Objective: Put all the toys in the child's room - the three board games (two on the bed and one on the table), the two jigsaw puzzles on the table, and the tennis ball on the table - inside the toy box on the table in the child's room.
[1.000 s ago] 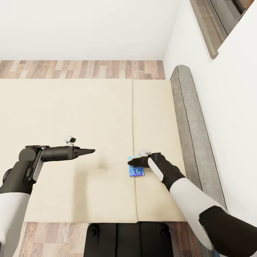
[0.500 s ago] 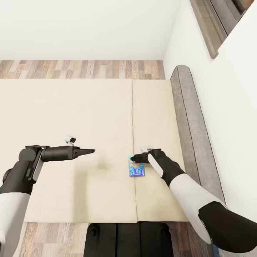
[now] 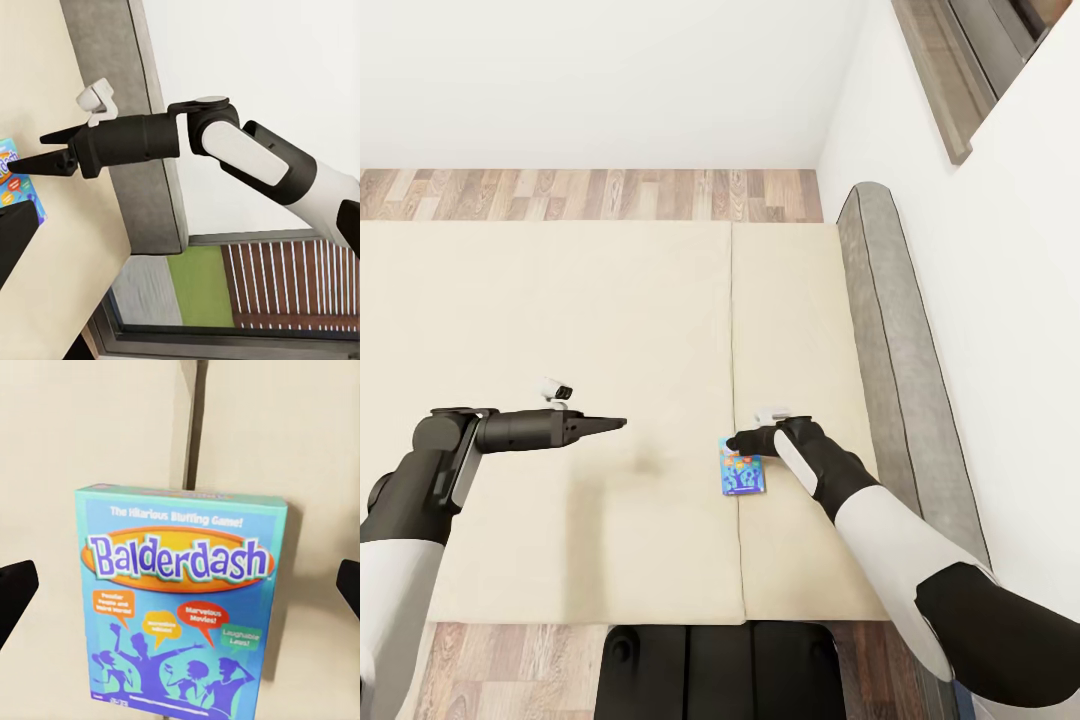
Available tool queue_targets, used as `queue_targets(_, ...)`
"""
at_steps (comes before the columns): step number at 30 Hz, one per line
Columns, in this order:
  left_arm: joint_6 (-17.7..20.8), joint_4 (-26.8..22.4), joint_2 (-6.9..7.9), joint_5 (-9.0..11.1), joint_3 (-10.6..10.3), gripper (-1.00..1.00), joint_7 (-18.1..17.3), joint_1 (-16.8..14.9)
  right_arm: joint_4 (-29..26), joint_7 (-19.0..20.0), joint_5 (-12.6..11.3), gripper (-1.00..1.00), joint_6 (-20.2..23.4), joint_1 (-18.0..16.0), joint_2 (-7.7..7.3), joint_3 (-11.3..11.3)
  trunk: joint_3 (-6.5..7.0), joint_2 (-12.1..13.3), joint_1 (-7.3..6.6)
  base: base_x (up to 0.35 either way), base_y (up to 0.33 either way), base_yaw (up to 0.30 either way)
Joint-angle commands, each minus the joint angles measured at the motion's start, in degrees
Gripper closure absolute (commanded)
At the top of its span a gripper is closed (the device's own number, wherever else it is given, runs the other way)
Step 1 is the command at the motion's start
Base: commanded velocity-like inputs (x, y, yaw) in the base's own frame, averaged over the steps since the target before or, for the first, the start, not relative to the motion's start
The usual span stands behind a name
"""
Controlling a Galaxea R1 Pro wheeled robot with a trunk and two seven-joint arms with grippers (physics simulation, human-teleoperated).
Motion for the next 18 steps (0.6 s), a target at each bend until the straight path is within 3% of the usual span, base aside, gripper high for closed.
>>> queue_targets(1, 0.61, -0.01, 0.02, -0.02, -0.02, -1.0, -0.22, -0.01, -0.05, -0.13, -0.17, -1.0, 0.22, -0.03, -0.02, 0.15, -0.06, -0.09, 0.03, 0.0, 0.0, 0.0)
queue_targets(18, 0.61, -0.01, 0.02, -0.02, -0.02, -1.0, -0.22, 0.0, 0.02, -0.13, -0.18, -1.0, 0.12, -0.04, -0.02, 0.15, -0.97, -0.09, 0.03, 0.0, 0.0, 0.0)
